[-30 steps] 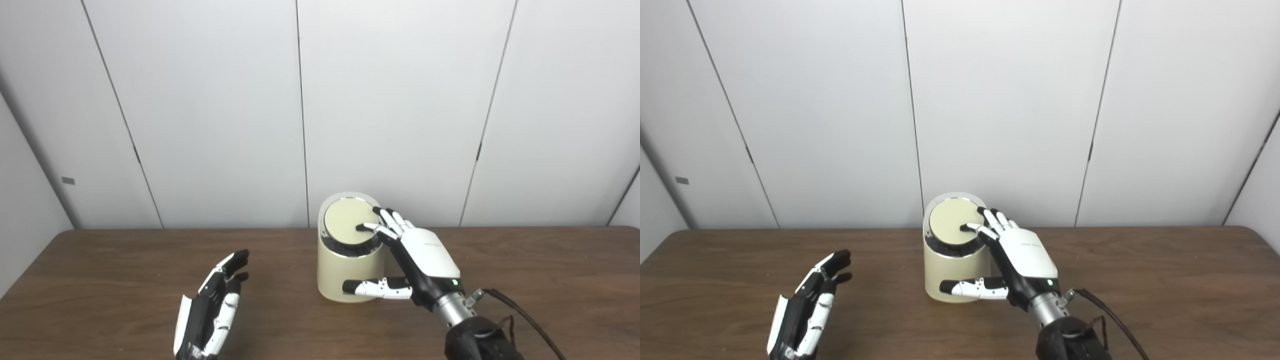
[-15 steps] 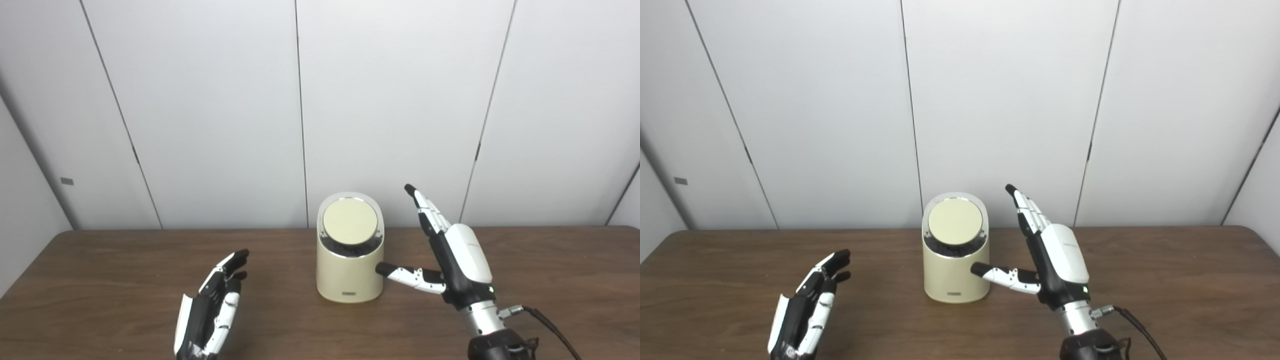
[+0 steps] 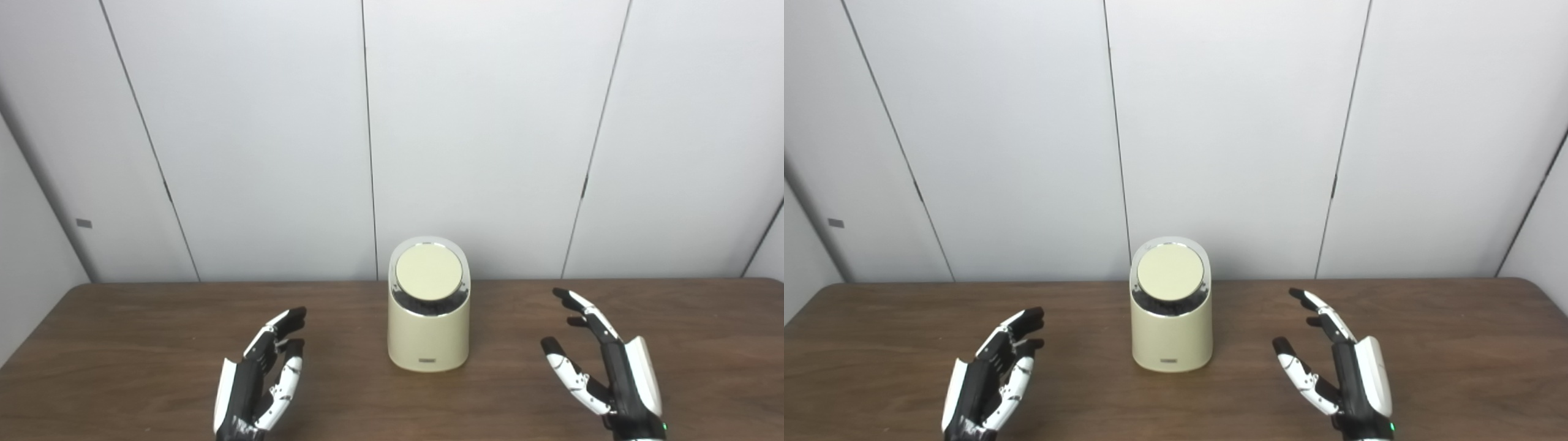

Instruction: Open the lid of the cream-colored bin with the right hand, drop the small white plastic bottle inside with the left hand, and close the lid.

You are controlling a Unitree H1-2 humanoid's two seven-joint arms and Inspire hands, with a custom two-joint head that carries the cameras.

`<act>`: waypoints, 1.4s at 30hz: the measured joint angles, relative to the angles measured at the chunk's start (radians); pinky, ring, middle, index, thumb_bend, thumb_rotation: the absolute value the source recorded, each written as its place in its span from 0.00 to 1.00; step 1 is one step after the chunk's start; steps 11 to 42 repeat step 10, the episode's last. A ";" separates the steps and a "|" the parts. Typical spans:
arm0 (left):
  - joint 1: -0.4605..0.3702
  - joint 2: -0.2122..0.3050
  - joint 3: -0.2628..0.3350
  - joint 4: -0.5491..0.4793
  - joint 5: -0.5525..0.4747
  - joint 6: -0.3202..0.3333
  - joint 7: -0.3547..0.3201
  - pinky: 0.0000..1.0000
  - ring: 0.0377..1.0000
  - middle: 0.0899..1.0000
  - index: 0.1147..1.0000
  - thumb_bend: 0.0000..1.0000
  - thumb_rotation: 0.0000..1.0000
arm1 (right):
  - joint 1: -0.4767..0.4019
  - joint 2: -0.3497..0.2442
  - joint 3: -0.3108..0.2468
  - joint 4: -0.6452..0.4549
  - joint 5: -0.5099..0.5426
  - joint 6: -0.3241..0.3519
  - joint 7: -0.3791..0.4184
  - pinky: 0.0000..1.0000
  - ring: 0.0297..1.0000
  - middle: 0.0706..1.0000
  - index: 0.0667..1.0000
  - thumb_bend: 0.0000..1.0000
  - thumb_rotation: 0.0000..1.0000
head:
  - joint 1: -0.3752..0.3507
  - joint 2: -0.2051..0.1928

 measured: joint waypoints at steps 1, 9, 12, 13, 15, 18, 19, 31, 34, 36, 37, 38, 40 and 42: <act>0.000 0.000 0.001 0.000 0.002 0.001 0.003 0.69 0.79 0.79 0.76 0.19 0.34 | 0.001 0.003 -0.003 0.001 0.004 -0.002 -0.004 0.69 0.79 0.80 0.76 0.21 0.59 | -0.002 0.002; -0.001 0.001 0.002 0.000 0.103 0.002 0.061 0.61 0.72 0.73 0.71 0.24 0.22 | -0.005 0.024 -0.040 0.033 0.046 -0.027 -0.035 0.62 0.73 0.75 0.71 0.24 0.37 | 0.002 0.021; -0.001 0.001 0.002 0.000 0.106 0.002 0.064 0.61 0.72 0.74 0.71 0.24 0.23 | -0.006 0.026 -0.043 0.035 0.048 -0.027 -0.038 0.61 0.72 0.74 0.71 0.23 0.35 | 0.003 0.025; -0.001 0.001 0.002 0.000 0.106 0.002 0.064 0.61 0.72 0.74 0.71 0.24 0.23 | -0.006 0.026 -0.043 0.035 0.048 -0.027 -0.038 0.61 0.72 0.74 0.71 0.23 0.35 | 0.003 0.025; -0.001 0.001 0.002 0.000 0.106 0.002 0.064 0.61 0.72 0.74 0.71 0.24 0.23 | -0.006 0.026 -0.043 0.035 0.048 -0.027 -0.038 0.61 0.72 0.74 0.71 0.23 0.35 | 0.003 0.025; -0.001 0.001 0.002 0.000 0.106 0.002 0.064 0.61 0.72 0.74 0.71 0.24 0.23 | -0.006 0.026 -0.043 0.035 0.048 -0.027 -0.038 0.61 0.72 0.74 0.71 0.23 0.35 | 0.003 0.025; -0.001 0.001 0.002 0.000 0.106 0.002 0.064 0.61 0.72 0.74 0.71 0.24 0.23 | -0.006 0.026 -0.043 0.035 0.048 -0.027 -0.038 0.61 0.72 0.74 0.71 0.23 0.35 | 0.003 0.025; -0.001 0.001 0.002 0.000 0.106 0.002 0.064 0.61 0.72 0.74 0.71 0.24 0.23 | -0.006 0.026 -0.043 0.035 0.048 -0.027 -0.038 0.61 0.72 0.74 0.71 0.23 0.35 | 0.003 0.025; -0.001 0.001 0.002 0.000 0.106 0.002 0.064 0.61 0.72 0.74 0.71 0.24 0.23 | -0.006 0.026 -0.043 0.035 0.048 -0.027 -0.038 0.61 0.72 0.74 0.71 0.23 0.35 | 0.003 0.025; -0.001 0.001 0.002 0.000 0.106 0.002 0.064 0.61 0.72 0.74 0.71 0.24 0.23 | -0.006 0.026 -0.043 0.035 0.048 -0.027 -0.038 0.61 0.72 0.74 0.71 0.23 0.35 | 0.003 0.025; -0.001 0.001 0.002 0.000 0.106 0.002 0.064 0.61 0.72 0.74 0.71 0.24 0.23 | -0.006 0.026 -0.043 0.035 0.048 -0.027 -0.038 0.61 0.72 0.74 0.71 0.23 0.35 | 0.003 0.025; -0.001 0.001 0.002 0.000 0.106 0.002 0.064 0.61 0.72 0.74 0.71 0.24 0.23 | -0.006 0.026 -0.043 0.035 0.048 -0.027 -0.038 0.61 0.72 0.74 0.71 0.23 0.35 | 0.003 0.025; -0.001 0.001 0.002 0.000 0.106 0.002 0.064 0.61 0.72 0.74 0.71 0.24 0.23 | -0.006 0.026 -0.043 0.035 0.048 -0.027 -0.038 0.61 0.72 0.74 0.71 0.23 0.35 | 0.003 0.025; -0.001 0.001 0.002 0.000 0.106 0.002 0.064 0.61 0.72 0.74 0.71 0.24 0.23 | -0.006 0.026 -0.043 0.035 0.048 -0.027 -0.038 0.61 0.72 0.74 0.71 0.23 0.35 | 0.003 0.025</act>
